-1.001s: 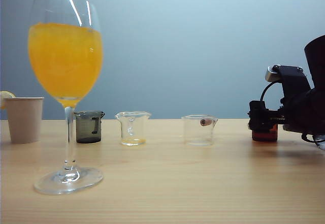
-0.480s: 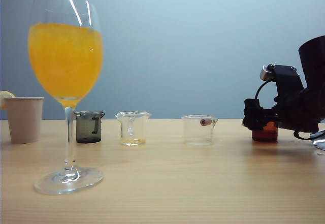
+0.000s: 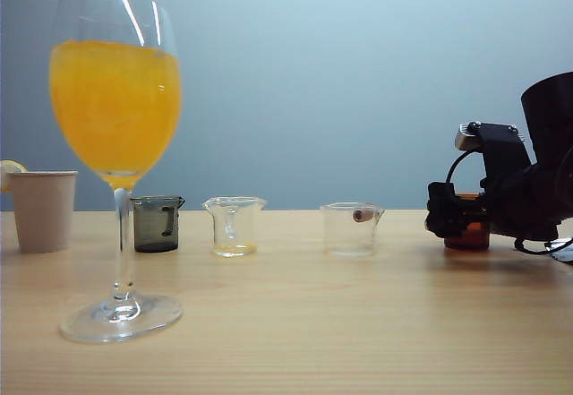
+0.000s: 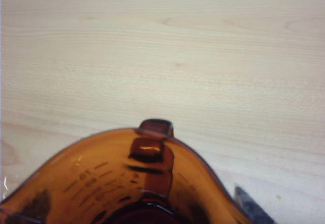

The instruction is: Pick up the fourth measuring cup from the left, pour the grenadine inside into the goblet, and finally put the measuring cup back in its original place.

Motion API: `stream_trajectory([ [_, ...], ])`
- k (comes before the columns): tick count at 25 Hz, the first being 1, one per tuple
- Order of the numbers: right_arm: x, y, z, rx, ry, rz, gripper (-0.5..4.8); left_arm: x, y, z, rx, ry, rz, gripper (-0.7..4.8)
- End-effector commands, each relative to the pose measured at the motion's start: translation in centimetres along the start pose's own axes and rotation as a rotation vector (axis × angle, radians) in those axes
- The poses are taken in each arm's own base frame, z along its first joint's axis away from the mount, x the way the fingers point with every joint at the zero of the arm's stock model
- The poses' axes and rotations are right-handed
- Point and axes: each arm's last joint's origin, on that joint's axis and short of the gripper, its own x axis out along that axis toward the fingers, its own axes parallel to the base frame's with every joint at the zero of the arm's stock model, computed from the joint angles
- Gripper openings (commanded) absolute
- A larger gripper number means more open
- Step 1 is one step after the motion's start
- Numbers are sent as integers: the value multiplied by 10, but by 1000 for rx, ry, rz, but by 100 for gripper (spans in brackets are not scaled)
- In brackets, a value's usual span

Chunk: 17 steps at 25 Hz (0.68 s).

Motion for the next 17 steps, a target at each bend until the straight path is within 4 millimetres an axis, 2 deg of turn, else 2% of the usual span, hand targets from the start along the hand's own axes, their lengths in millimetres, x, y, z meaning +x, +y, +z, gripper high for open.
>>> stream_trajectory([
  [1, 0, 0, 2, 0, -12, 1, 419, -2, 0, 4, -6, -24, 1, -4],
  [4, 0, 0, 2, 0, -15, 1, 292, -2, 0, 4, -6, -24, 1, -4],
  [7, 0, 0, 2, 0, -15, 1, 195, -2, 0, 4, -6, -23, 2, -4],
  [8, 0, 0, 2, 0, -15, 1, 111, -2, 0, 4, -6, -23, 2, -4],
  [9, 0, 0, 2, -1, -16, 1, 54, -2, 0, 4, -6, -23, 2, -4],
  [17, 0, 1, 6, -5, -56, 35, 48, -2, 0, 4, -6, -23, 2, -4],
])
